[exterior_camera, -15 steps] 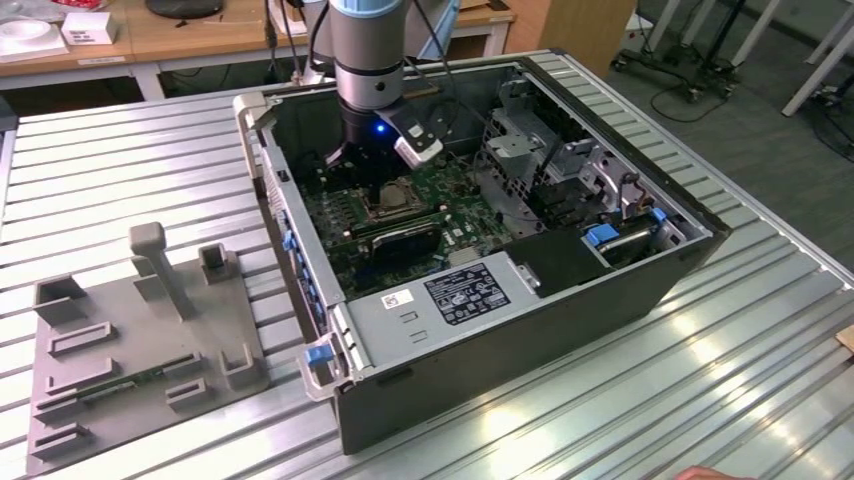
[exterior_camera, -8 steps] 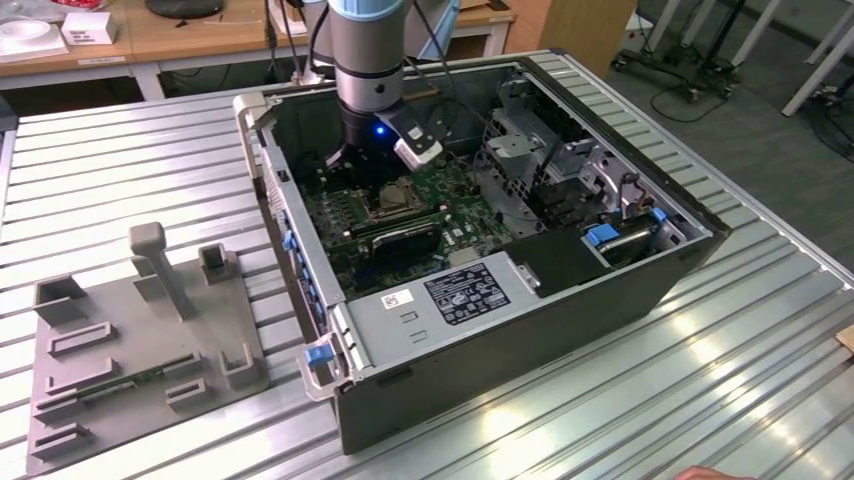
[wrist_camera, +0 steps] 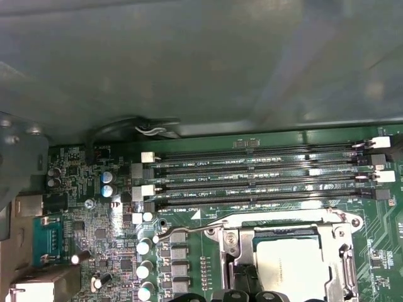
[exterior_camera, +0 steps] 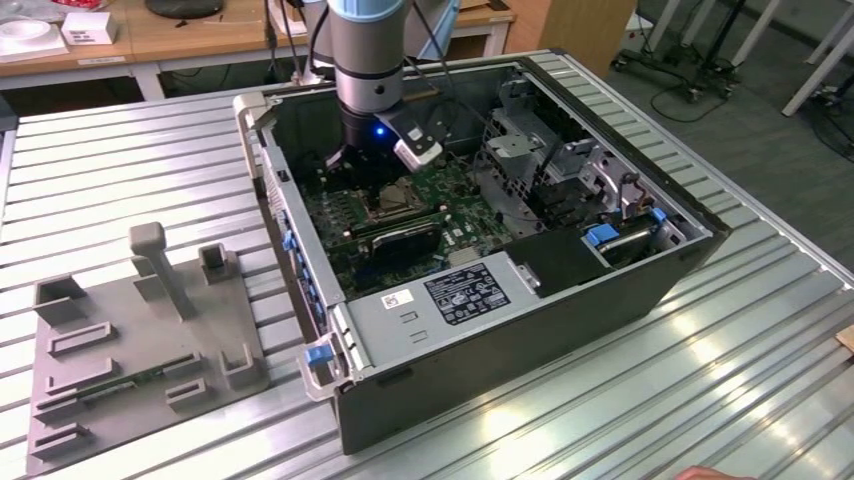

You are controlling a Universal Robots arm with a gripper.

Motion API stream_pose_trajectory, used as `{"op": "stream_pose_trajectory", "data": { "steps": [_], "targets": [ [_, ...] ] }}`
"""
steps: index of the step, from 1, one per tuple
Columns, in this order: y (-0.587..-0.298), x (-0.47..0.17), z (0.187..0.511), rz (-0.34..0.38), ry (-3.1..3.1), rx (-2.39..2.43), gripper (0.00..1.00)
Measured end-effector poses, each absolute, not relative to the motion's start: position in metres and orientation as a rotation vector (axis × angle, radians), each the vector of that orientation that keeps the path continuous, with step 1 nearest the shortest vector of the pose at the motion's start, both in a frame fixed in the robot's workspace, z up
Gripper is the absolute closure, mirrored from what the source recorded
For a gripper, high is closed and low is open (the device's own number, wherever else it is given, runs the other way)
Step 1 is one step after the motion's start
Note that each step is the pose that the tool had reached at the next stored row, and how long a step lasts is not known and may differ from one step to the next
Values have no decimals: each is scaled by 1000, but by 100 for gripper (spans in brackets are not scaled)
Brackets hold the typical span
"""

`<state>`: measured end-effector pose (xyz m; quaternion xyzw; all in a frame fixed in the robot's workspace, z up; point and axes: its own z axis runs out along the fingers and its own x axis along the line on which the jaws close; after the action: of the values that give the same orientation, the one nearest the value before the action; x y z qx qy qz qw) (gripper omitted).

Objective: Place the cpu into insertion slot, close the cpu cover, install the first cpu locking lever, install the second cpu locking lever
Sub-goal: 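Close the cpu cover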

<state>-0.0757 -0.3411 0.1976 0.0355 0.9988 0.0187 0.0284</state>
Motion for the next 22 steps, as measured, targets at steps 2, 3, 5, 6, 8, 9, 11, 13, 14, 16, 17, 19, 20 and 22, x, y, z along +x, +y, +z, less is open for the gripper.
{"op": "stream_pose_trajectory", "data": {
  "steps": [2,3,5,6,8,9,11,13,14,16,17,19,20,22],
  "targets": [
    [-341,-76,196,58,3082,110,90],
    [-341,-76,196,58,3082,110,90],
    [-341,-76,196,58,3082,109,90],
    [-341,-76,196,58,3082,109,90],
    [-341,-76,196,58,3082,109,90],
    [-341,-76,196,58,3082,109,90],
    [-342,-76,196,57,3083,109,90],
    [-342,-76,195,56,3083,109,90],
    [-342,-76,195,56,3083,109,90],
    [-342,-76,195,56,3083,109,90],
    [-342,-76,195,56,3083,109,90],
    [-342,-76,196,56,3083,109,90],
    [-342,-76,196,56,3083,109,90],
    [-341,-76,197,61,3081,109,90]
  ]
}}
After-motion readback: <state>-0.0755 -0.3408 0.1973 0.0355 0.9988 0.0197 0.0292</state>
